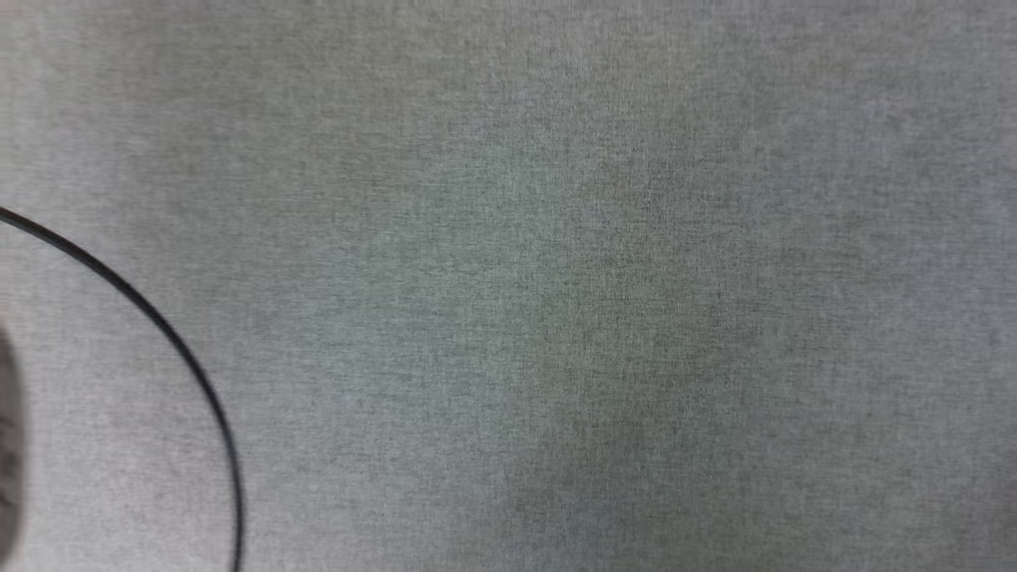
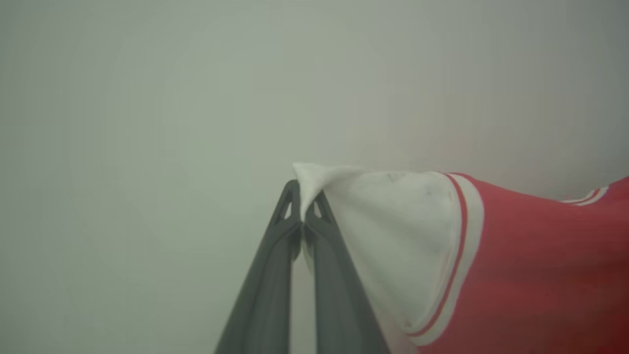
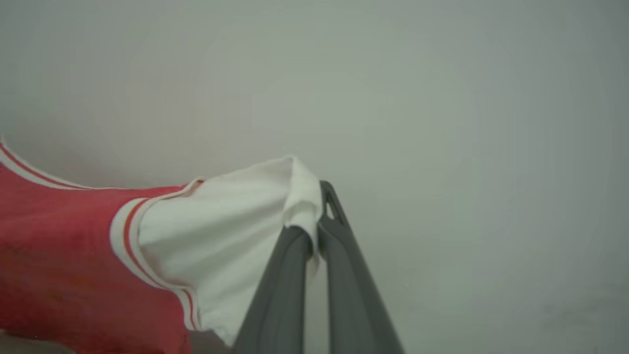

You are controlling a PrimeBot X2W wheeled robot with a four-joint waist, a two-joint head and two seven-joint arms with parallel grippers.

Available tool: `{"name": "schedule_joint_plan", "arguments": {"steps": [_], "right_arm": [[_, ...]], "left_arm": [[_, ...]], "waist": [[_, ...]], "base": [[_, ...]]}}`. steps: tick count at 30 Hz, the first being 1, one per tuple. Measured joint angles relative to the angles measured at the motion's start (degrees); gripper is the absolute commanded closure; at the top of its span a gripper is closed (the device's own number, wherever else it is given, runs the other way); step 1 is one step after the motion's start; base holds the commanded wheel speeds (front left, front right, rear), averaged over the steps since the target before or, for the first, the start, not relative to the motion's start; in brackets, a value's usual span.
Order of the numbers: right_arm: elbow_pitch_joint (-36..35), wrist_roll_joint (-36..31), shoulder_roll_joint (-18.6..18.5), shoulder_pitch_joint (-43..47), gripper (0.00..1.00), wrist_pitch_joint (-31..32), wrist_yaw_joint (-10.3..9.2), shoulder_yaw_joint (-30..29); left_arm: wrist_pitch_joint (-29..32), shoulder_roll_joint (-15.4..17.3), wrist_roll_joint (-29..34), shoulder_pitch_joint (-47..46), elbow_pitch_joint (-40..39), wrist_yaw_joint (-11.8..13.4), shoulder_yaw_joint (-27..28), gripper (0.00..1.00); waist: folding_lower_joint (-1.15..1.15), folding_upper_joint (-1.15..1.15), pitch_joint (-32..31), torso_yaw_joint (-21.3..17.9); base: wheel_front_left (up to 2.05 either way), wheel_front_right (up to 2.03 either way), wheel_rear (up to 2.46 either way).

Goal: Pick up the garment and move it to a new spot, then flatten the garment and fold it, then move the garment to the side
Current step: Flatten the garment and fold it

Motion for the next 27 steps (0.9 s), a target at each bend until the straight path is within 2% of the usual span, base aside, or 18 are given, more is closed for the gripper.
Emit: {"name": "schedule_joint_plan", "arguments": {"steps": [4,9,13,18,27], "right_arm": [[0.7,2.1,-0.2,9.0,1.00,-1.2,-0.01,2.2],[0.2,6.3,-1.2,21.2,1.00,-2.2,-0.01,4.9],[-2.5,10.7,-3.0,32.3,1.00,-1.6,-0.01,7.6],[-6.4,16.0,-7.1,45.4,1.00,0.1,-0.01,9.9],[-12.4,23.0,-12.8,65.9,1.00,0.8,0.00,9.4]], "left_arm": [[-0.3,-2.8,-0.5,9.7,-0.5,-0.5,-1.3,1.00],[-0.3,-4.7,0.1,25.4,-5.8,-0.7,-1.4,1.00],[-0.3,-4.7,0.6,37.9,-8.2,-1.0,-2.3,1.00],[-0.3,-4.6,1.5,51.4,-10.7,-1.0,-4.4,1.00],[0.1,-3.5,1.0,69.6,-14.5,0.2,-5.3,1.00]], "waist": [[-0.01,0.00,-2.2,0.3],[-0.01,0.00,-6.2,0.3],[-0.01,0.00,-10.4,0.0],[-0.02,0.00,-16.1,-0.4],[-0.03,0.00,-25.4,-0.7]], "base": [[0.00,0.00,0.00],[0.00,0.00,0.00],[0.00,0.00,0.00],[0.00,0.00,0.00],[0.00,0.00,0.00]]}}
